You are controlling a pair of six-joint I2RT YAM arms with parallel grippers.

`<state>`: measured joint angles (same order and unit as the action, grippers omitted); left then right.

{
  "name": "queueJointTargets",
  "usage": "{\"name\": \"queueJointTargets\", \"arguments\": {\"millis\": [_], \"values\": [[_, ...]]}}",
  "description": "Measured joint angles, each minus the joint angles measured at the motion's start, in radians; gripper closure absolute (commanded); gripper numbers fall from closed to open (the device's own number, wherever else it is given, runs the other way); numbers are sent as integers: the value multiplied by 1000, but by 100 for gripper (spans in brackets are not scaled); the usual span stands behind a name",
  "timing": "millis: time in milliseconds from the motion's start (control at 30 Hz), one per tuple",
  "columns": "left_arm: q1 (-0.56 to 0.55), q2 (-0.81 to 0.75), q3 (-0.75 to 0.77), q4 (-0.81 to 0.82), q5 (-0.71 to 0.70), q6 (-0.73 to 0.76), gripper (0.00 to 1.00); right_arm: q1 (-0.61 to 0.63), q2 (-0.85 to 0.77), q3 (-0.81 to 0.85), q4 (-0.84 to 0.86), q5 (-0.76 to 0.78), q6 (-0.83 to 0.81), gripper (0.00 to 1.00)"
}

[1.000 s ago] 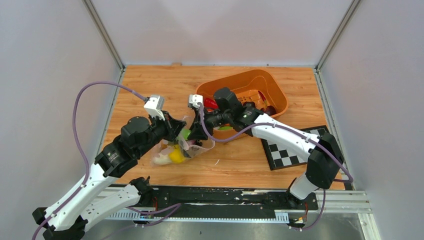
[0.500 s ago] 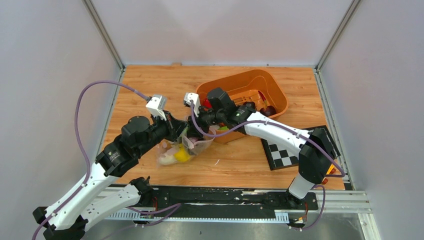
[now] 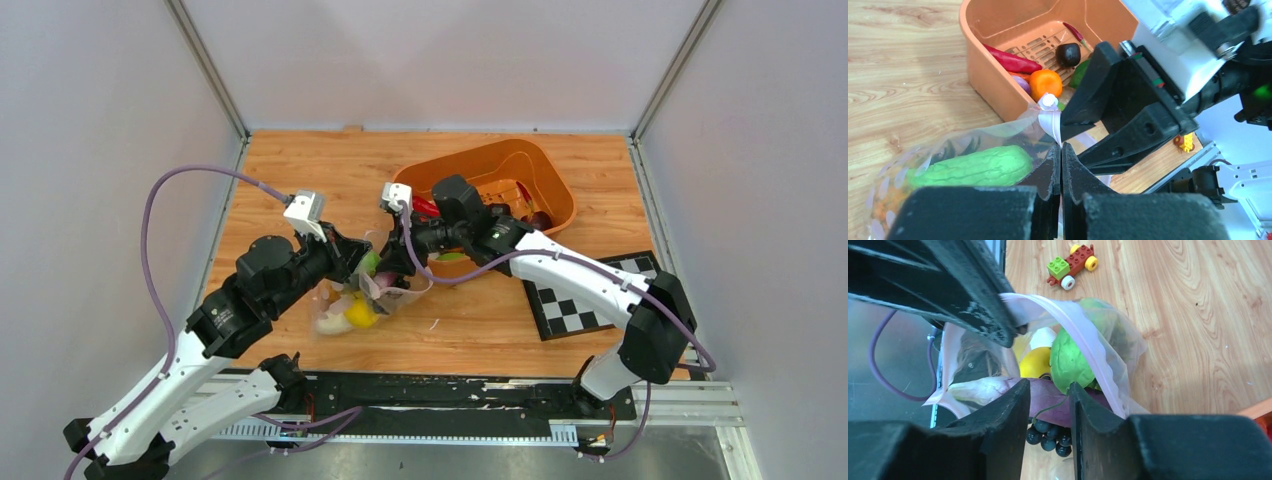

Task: Place the food in the zip-top bag and seal the zipper
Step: Place the fake vegetable in the zipper food storage bag.

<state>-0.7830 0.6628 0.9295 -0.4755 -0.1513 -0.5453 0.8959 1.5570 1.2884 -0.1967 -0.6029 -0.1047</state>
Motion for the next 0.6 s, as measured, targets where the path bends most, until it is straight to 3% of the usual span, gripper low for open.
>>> {"name": "queueJointTargets", "arguments": {"millis": [133, 600], "values": [[0, -4, 0, 0, -4, -1, 99, -3, -21, 0, 1, -30, -2, 74], [0, -4, -2, -1, -3, -3, 99, -2, 74, 49, -37, -15, 3, 70]]}}
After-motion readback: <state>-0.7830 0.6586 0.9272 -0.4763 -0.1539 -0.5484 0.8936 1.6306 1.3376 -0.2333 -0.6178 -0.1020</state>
